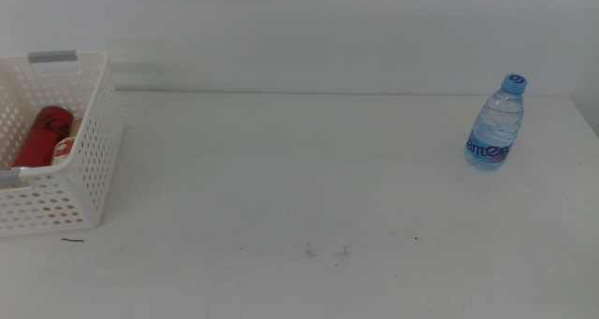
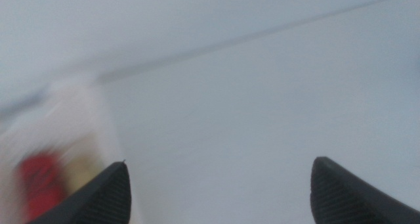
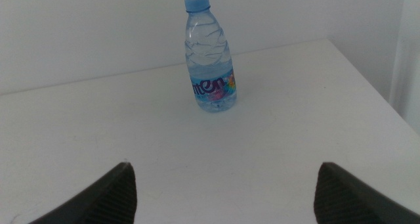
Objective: Use arms to grab the bottles and put them into the dustbin to the left of the table.
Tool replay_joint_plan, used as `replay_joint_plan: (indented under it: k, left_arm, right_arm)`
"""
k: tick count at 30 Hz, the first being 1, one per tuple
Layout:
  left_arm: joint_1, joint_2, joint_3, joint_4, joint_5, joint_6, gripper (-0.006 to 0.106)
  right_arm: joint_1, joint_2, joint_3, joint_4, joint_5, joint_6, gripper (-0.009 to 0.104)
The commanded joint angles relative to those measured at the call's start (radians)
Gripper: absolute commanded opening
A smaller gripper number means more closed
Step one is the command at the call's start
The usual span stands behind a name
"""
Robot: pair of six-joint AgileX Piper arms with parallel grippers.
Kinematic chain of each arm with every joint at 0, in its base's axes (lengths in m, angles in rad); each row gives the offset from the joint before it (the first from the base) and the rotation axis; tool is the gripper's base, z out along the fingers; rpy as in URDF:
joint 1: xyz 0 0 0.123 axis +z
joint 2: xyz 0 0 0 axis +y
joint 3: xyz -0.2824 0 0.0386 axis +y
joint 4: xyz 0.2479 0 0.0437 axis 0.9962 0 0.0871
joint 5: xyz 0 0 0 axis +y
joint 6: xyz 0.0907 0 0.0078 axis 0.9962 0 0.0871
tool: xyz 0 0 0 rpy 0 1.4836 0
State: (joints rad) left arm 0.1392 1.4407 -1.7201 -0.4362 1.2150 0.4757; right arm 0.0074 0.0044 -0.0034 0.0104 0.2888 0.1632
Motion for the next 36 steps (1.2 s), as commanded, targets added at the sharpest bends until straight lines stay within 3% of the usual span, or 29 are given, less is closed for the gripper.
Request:
replay_joint_plan:
  k: [1,5,11,36]
  left_arm:
    - [-0.069,-0.081,0.011,-0.063,0.006,-0.014,0.094]
    - [-0.229,-0.180,0.023,-0.073,0.006,-0.054,0.094]
    - [-0.396,-0.242,0.023,-0.013,0.006,-0.095,0.094]
    - [-0.400,-0.242,0.023,0.026,-0.092,-0.100,0.094]
  right_arm:
    - [-0.007,-0.004,0.003,-0.010,-0.005,-0.004,0.085]
    - [-0.007,-0.004,0.003,-0.010,-0.005,-0.004,0.085]
    - [-0.007,-0.004,0.003,-0.010,-0.005,-0.004,0.085]
    - [-0.008,-0.004,0.002,-0.010,-0.042,-0.004,0.085]
